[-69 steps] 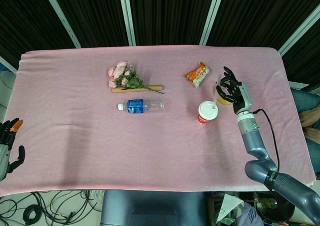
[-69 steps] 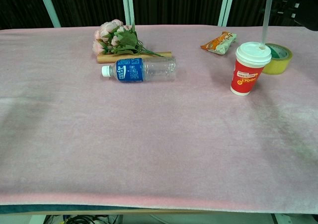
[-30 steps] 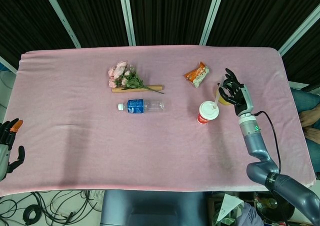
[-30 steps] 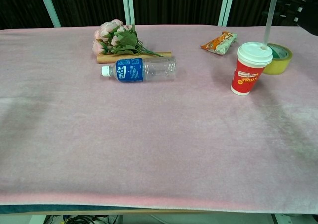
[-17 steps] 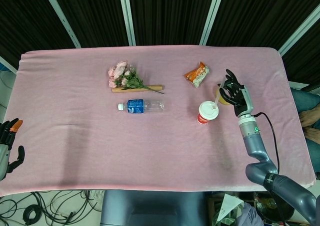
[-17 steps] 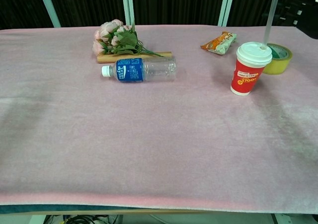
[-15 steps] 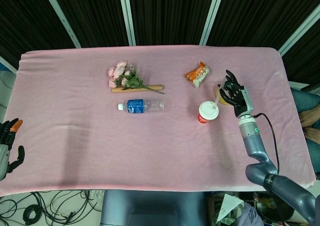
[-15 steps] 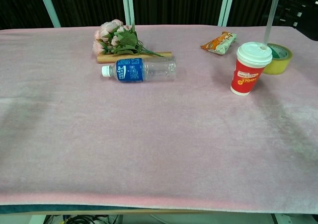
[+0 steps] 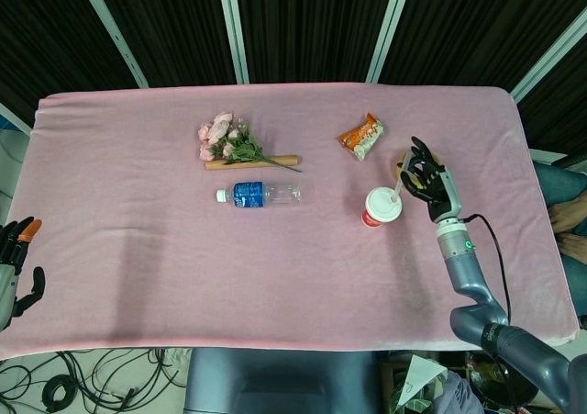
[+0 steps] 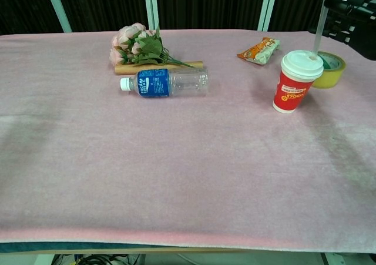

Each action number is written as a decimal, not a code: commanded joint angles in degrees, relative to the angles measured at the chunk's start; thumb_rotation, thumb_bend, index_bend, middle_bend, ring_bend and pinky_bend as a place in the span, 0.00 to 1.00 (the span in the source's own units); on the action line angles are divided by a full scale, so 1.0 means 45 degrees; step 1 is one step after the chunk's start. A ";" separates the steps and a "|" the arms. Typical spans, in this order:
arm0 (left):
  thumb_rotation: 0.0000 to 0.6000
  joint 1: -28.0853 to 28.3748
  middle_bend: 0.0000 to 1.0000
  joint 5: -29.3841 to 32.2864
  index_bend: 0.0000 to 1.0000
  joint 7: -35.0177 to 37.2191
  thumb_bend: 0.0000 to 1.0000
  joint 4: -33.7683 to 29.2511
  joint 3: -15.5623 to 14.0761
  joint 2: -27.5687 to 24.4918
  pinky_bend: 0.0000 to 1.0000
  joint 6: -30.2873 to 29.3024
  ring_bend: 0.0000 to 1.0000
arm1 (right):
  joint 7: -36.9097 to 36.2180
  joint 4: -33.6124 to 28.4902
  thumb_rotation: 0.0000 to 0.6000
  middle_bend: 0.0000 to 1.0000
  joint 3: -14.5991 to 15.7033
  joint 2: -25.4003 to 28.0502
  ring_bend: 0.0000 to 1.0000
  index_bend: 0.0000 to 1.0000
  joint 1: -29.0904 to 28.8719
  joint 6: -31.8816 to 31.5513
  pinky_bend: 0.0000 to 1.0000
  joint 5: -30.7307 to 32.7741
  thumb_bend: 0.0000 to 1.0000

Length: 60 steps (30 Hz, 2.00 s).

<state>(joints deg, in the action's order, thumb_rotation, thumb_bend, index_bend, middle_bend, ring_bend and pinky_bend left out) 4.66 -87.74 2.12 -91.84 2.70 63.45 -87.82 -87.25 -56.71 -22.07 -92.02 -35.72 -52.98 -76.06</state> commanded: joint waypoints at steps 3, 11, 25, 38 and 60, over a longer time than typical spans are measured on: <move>1.00 -0.0005 0.04 -0.0002 0.06 -0.0010 0.62 -0.0008 -0.0001 -0.0008 0.00 -0.0008 0.00 | -0.0188 0.0306 1.00 0.04 0.0263 -0.0198 0.03 0.65 -0.0020 -0.0054 0.21 -0.0226 0.36; 1.00 -0.0002 0.04 0.0002 0.06 -0.0008 0.62 -0.0016 0.0002 -0.0012 0.00 -0.0002 0.00 | -0.0663 0.0831 1.00 0.04 0.0604 -0.0485 0.03 0.65 -0.0037 -0.0172 0.21 -0.0486 0.36; 1.00 0.0006 0.04 0.0042 0.06 -0.0092 0.62 -0.0055 -0.0022 -0.0033 0.00 0.0077 0.00 | -0.1149 0.1194 1.00 0.01 0.1440 -0.0310 0.02 0.06 -0.0179 -0.0248 0.21 -0.1319 0.29; 1.00 0.0009 0.04 0.0020 0.06 -0.0047 0.62 -0.0054 -0.0018 -0.0052 0.00 0.0065 0.00 | 0.0121 0.0661 1.00 0.00 0.1584 0.0761 0.00 0.01 -0.0103 -0.0949 0.20 -0.1505 0.27; 1.00 0.0018 0.04 -0.0282 0.06 -0.0352 0.62 -0.0079 -0.0120 -0.0072 0.00 -0.0024 0.00 | 1.8163 -0.4180 1.00 0.00 0.3652 0.3755 0.01 0.00 0.5017 -0.7647 0.19 -0.0737 0.23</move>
<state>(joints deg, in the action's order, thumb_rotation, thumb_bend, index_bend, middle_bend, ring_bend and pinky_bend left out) 4.73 -88.98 0.57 -92.18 2.20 63.15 -87.95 -16.84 -71.17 -10.14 -76.59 -20.69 -77.25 -78.17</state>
